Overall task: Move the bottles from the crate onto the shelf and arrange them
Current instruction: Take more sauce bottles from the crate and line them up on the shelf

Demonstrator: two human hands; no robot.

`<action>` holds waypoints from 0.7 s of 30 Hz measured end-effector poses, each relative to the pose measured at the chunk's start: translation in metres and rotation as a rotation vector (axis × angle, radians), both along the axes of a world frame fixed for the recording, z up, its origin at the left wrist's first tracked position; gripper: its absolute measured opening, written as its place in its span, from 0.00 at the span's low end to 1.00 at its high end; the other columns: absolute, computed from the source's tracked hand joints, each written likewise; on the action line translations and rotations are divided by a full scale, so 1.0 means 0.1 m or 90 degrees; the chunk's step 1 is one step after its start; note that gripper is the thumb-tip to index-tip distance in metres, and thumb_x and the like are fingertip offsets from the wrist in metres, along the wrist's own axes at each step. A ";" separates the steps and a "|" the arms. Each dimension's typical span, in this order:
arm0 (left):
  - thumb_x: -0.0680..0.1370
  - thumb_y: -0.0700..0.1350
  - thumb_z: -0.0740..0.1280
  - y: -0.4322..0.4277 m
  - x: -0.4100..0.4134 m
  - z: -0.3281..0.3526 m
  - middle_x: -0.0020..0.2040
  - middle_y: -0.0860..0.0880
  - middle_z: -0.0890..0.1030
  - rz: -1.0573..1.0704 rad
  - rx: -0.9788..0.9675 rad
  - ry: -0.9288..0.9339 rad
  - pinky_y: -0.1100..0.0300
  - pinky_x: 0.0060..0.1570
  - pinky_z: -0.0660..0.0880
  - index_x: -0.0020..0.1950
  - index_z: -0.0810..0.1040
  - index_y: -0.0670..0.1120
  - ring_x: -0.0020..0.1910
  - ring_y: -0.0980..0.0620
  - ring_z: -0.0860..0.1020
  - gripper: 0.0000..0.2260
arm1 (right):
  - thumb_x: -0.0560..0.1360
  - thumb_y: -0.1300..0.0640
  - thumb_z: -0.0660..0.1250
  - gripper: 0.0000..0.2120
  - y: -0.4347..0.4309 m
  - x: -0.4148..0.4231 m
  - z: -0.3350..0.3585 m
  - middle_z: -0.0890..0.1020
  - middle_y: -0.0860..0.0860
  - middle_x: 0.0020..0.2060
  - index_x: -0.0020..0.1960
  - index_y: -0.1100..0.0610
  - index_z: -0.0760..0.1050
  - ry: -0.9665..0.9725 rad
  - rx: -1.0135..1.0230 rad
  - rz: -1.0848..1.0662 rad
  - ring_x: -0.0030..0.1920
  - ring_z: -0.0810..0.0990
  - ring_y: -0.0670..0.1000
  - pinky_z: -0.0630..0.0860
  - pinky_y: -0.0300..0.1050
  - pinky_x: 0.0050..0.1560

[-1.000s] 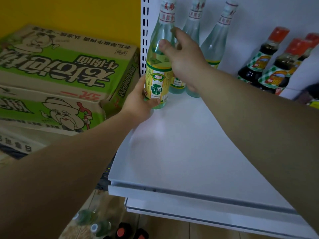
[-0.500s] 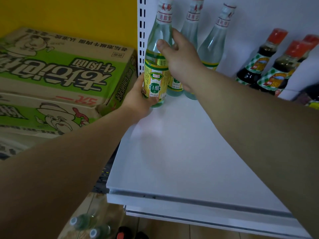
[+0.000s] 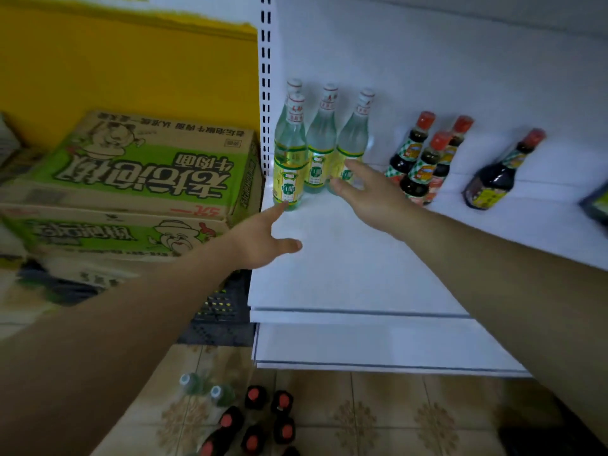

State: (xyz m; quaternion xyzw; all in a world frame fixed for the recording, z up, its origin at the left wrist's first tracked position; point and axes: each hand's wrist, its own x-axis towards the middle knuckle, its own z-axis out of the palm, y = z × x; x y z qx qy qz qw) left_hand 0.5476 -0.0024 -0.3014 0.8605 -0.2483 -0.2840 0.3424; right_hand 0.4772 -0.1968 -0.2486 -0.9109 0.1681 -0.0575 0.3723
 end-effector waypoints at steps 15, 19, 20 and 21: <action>0.76 0.55 0.67 -0.81 -2.80 1.40 0.78 0.49 0.51 -0.351 0.084 -0.172 0.58 0.73 0.52 0.78 0.49 0.53 0.77 0.51 0.52 0.37 | 0.77 0.39 0.59 0.32 -0.73 -3.83 1.13 0.61 0.51 0.76 0.77 0.51 0.58 0.149 -0.091 -0.199 0.75 0.59 0.52 0.56 0.43 0.71; 0.76 0.56 0.66 -1.59 -3.91 1.51 0.79 0.47 0.50 -0.474 0.096 -0.224 0.56 0.74 0.52 0.78 0.48 0.52 0.77 0.49 0.51 0.37 | 0.77 0.39 0.59 0.32 -1.15 -5.11 1.31 0.61 0.52 0.76 0.76 0.51 0.59 0.162 -0.113 -0.286 0.74 0.60 0.53 0.58 0.45 0.71; 0.76 0.56 0.66 -1.79 -4.22 1.52 0.79 0.47 0.50 -0.510 0.096 -0.226 0.56 0.74 0.51 0.78 0.47 0.52 0.77 0.49 0.51 0.37 | 0.77 0.39 0.59 0.32 -1.24 -5.47 1.32 0.62 0.52 0.75 0.76 0.51 0.59 0.175 -0.118 -0.320 0.74 0.60 0.53 0.58 0.45 0.71; 0.77 0.56 0.66 -1.98 -4.52 1.53 0.79 0.48 0.49 -0.540 0.089 -0.222 0.57 0.73 0.51 0.78 0.47 0.52 0.77 0.50 0.51 0.37 | 0.77 0.38 0.59 0.32 -1.33 -5.83 1.33 0.62 0.53 0.75 0.77 0.51 0.58 0.190 -0.122 -0.356 0.74 0.60 0.54 0.58 0.46 0.71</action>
